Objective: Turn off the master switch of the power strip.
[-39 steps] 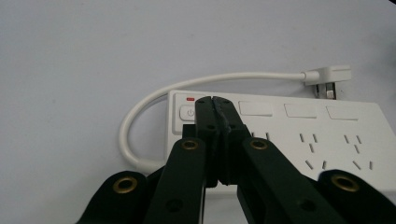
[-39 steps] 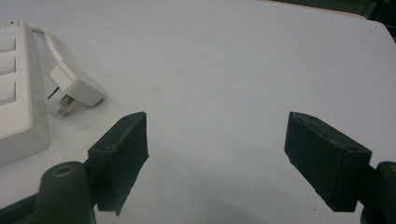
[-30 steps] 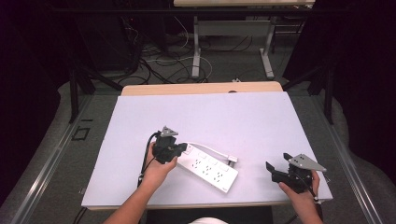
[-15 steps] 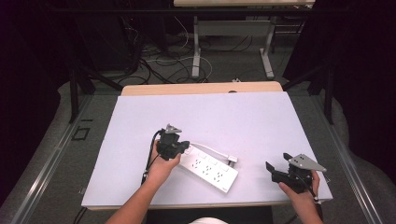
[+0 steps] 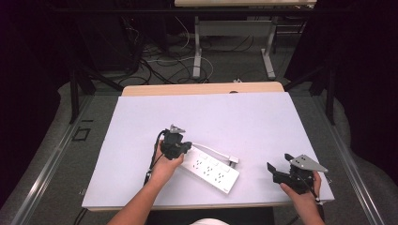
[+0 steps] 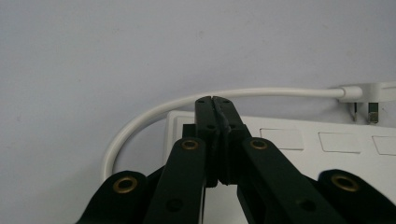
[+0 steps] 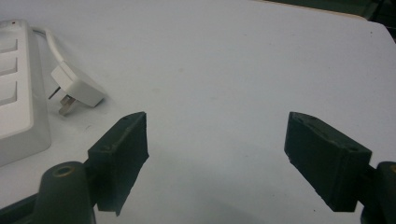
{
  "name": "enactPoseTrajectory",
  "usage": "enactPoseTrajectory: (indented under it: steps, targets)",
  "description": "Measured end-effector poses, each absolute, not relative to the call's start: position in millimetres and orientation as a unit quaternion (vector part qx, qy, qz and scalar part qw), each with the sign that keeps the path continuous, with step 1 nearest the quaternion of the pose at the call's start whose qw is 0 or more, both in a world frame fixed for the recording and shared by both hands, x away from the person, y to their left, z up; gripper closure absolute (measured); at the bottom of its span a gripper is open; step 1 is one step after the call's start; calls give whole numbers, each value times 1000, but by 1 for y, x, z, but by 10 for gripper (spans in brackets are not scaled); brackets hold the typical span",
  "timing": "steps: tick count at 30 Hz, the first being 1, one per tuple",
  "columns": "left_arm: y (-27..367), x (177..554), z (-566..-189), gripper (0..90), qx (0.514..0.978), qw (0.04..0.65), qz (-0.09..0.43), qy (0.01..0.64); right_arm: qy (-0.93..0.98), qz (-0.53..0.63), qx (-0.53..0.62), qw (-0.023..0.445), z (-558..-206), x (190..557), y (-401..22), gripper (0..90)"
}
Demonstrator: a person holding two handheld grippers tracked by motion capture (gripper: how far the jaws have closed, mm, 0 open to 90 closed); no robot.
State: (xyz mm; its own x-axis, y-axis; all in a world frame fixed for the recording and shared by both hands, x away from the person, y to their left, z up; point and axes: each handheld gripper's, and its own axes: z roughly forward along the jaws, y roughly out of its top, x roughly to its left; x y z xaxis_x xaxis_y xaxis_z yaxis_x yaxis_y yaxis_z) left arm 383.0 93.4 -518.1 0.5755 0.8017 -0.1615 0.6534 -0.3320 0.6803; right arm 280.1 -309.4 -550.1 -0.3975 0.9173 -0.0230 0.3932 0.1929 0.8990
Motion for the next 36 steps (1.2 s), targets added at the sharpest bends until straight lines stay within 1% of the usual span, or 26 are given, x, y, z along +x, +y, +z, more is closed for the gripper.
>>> enactPoseTrajectory:
  steps: [4,5,19,30,36]
  targets:
    - [93,385,-522,900,809,357,101,456,713,438,459,299,-550,280,-310,208]
    - [94,386,-523,900,812,354,92,455,712,438,461,299,-550,280,-309,208]
    - [93,385,-528,900,812,347,93,460,712,437,461,298,-550,280,-309,208]
    - [91,385,-529,900,820,342,116,443,714,437,460,297,-551,281,-310,208]
    - [85,383,-529,900,829,323,133,436,714,437,460,296,-551,281,-309,208]
